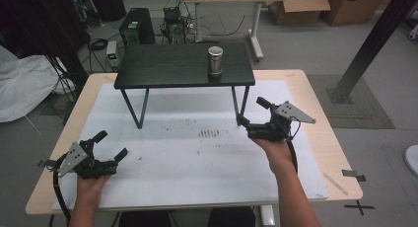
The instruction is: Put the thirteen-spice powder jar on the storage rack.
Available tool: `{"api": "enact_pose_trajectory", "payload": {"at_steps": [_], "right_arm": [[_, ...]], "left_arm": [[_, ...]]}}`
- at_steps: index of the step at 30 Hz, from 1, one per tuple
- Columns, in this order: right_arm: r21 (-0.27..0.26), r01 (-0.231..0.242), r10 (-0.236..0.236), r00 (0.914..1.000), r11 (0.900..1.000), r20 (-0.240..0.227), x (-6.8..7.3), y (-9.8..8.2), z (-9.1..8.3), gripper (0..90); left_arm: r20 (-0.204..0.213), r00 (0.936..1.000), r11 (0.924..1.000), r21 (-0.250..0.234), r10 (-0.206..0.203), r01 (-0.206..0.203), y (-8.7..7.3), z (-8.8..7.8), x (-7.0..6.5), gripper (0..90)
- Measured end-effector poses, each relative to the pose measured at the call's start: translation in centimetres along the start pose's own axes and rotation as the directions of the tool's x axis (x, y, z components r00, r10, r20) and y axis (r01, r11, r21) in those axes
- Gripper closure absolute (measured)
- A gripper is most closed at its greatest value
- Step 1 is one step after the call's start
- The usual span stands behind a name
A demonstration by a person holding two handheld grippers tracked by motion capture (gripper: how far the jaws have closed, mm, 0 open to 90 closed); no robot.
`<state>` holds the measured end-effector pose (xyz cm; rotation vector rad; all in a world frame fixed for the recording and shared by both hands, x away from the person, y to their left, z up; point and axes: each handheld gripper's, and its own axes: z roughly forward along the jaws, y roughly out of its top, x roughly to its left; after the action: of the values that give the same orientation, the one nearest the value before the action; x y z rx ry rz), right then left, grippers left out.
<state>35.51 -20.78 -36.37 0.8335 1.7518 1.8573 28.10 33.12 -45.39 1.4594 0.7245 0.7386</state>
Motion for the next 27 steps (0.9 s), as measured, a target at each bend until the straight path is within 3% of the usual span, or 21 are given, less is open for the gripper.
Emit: {"api": "enact_pose_trajectory", "payload": {"at_steps": [6,10,27], "right_arm": [[0.014,0.004,-0.004,1.0,1.0,0.002,0.1,-1.3,0.1,0.0],[0.052,0.005,-0.006,0.9999,0.999,0.01,0.1,-2.4,0.3,0.0],[0.074,-0.015,0.014,0.9997,0.997,0.018,0.1,-5.4,0.4,0.0]], "left_arm": [[0.0,1.0,1.0,0.0,0.0,0.0,0.0,0.0,0.0,0.2],[0.0,1.0,1.0,0.001,0.0,0.0,0.0,0.0,0.0,0.2],[0.0,1.0,1.0,0.001,-0.001,0.001,0.0,0.0,0.0,0.2]]}}
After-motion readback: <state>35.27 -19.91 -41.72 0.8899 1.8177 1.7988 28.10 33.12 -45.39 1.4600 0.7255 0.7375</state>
